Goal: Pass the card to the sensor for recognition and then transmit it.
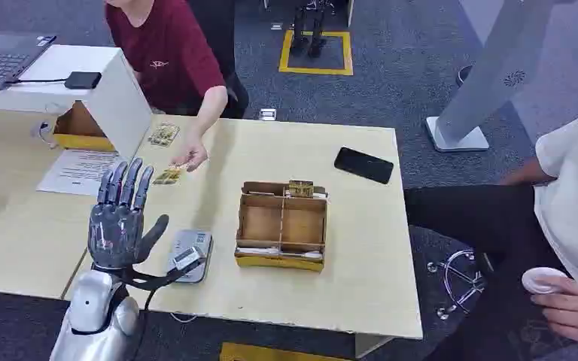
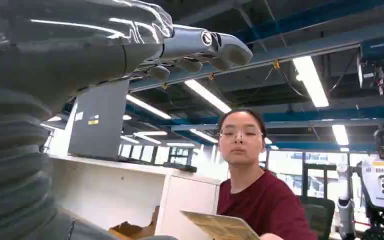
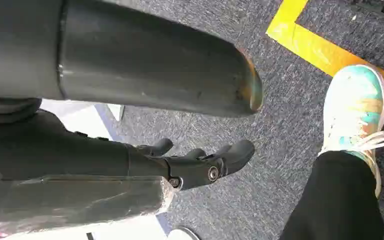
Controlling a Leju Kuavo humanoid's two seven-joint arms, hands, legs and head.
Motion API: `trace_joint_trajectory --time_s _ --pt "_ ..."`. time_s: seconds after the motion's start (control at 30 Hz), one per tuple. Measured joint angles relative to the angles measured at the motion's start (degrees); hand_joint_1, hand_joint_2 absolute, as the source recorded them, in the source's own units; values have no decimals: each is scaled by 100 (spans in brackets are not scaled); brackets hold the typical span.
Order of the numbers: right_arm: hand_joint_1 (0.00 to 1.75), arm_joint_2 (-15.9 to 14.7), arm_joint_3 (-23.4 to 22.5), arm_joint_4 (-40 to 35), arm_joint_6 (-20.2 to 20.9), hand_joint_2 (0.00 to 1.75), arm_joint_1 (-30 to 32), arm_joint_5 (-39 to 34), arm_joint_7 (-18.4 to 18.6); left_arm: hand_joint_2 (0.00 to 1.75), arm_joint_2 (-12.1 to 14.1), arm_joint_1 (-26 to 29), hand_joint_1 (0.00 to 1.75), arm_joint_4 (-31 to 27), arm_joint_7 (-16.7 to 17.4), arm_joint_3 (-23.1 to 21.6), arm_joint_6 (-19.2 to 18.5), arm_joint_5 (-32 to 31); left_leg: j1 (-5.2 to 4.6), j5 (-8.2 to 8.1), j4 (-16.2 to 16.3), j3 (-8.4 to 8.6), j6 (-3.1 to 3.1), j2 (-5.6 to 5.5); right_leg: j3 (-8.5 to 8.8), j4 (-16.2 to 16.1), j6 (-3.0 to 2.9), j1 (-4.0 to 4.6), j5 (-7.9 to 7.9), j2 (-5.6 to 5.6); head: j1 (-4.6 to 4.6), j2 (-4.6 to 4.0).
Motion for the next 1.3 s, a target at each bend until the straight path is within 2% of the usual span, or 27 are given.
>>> trace_joint_trajectory --time_s 0.23,0.47,0.5,0.53,0.57,0.87,1.07,1.13,1.3 --pt "0 31 24 0 -26 0 -1 22 7 175 365 -39 0 127 471 -250 0 -2 1 0 0 0 0 0 -1 1 -1 1 0 0 0 0" --pt "0 52 26 0 -35 0 0 33 11 175 604 -66 0 287 825 -440 0 -2 1 0 0 0 0 0 -1 1 -1 0 0 1 0 0" --pt "0 53 26 0 -35 0 0 42 11 175 616 -70 16 310 829 -472 0 -2 0 0 0 -1 0 0 -1 1 -1 0 0 0 0 0" --pt "0 55 26 0 -35 0 -1 48 11 175 641 -76 161 332 833 -492 0 -2 0 0 0 0 0 0 -1 1 -1 0 0 1 0 0" --pt "0 55 26 0 -35 0 -1 50 11 175 649 -80 175 354 853 -514 0 -4 0 0 0 0 0 0 -1 1 -1 0 0 1 2 0" --pt "0 77 29 0 -42 0 0 72 9 175 651 -100 175 488 897 -584 0 -4 0 0 0 -1 0 0 -2 1 -1 0 0 1 0 0" --pt "0 87 35 0 -44 0 0 81 2 175 625 -101 175 514 696 -584 0 50 1 0 0 -1 0 0 -2 1 -1 0 0 1 0 0" --pt "0 87 37 0 -48 0 0 81 2 175 599 -100 175 518 570 -582 0 116 0 0 0 -1 0 0 -1 1 -1 0 0 1 0 0" --pt "0 90 42 0 -74 0 1 85 2 175 361 -95 175 571 -351 -310 0 470 0 0 0 -3 0 -1 0 1 0 0 1 0 0 0"
